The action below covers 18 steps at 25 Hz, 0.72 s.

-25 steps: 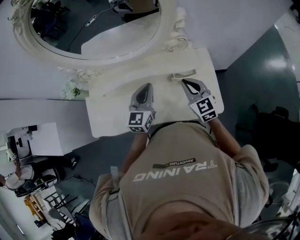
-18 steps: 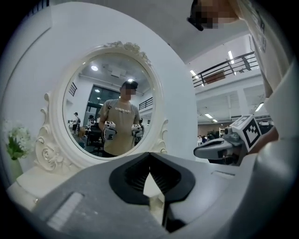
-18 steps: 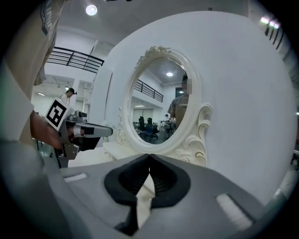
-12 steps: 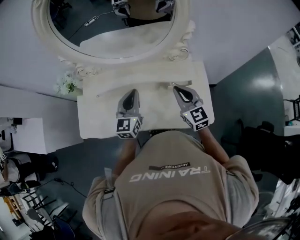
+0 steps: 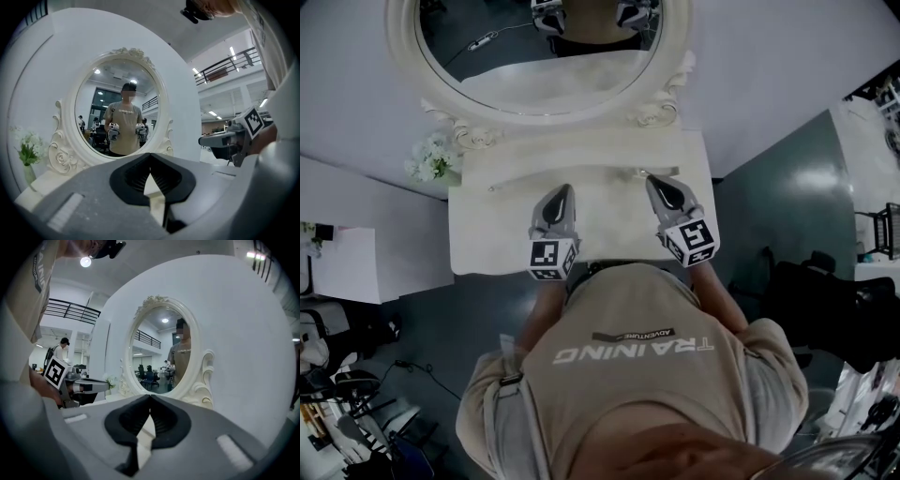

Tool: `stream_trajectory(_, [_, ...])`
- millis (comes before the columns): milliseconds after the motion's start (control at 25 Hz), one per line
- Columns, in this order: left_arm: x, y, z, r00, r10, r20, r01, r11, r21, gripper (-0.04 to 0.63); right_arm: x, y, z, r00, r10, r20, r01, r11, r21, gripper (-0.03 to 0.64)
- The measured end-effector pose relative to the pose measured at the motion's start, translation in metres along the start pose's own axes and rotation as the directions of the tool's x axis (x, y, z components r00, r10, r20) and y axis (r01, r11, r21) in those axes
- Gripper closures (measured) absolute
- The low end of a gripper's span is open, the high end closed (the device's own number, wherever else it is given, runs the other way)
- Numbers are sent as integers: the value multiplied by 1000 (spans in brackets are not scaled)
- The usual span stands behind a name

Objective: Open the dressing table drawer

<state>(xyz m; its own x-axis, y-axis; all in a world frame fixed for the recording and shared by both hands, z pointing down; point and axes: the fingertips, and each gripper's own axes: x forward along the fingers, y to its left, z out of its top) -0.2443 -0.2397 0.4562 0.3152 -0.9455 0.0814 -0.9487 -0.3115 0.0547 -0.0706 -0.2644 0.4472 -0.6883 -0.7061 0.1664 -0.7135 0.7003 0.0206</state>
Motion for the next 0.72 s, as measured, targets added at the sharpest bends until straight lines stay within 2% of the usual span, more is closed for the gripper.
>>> stream_trajectory(160, [-2, -3, -10, 999, -39, -13, 39, 999, -1, 588, -7, 8, -5, 1000, -13, -3, 13, 1000, -13, 613])
stream_trajectory(400, [-1, 12, -30, 998, -59, -17, 59, 998, -10, 588, -3, 37, -24, 1000, 14, -20, -15, 999, -44, 612])
stream_trajectory(560, [-9, 14, -47, 996, -75, -46, 73, 997, -30, 588, -5, 49, -39, 999, 10, -36, -10, 1000, -4, 614])
stream_trajectory(720, [-11, 20, -44, 994, -100, -51, 100, 995, -9, 588, 0, 56, -40, 1000, 3, -31, -3, 1000, 2, 612])
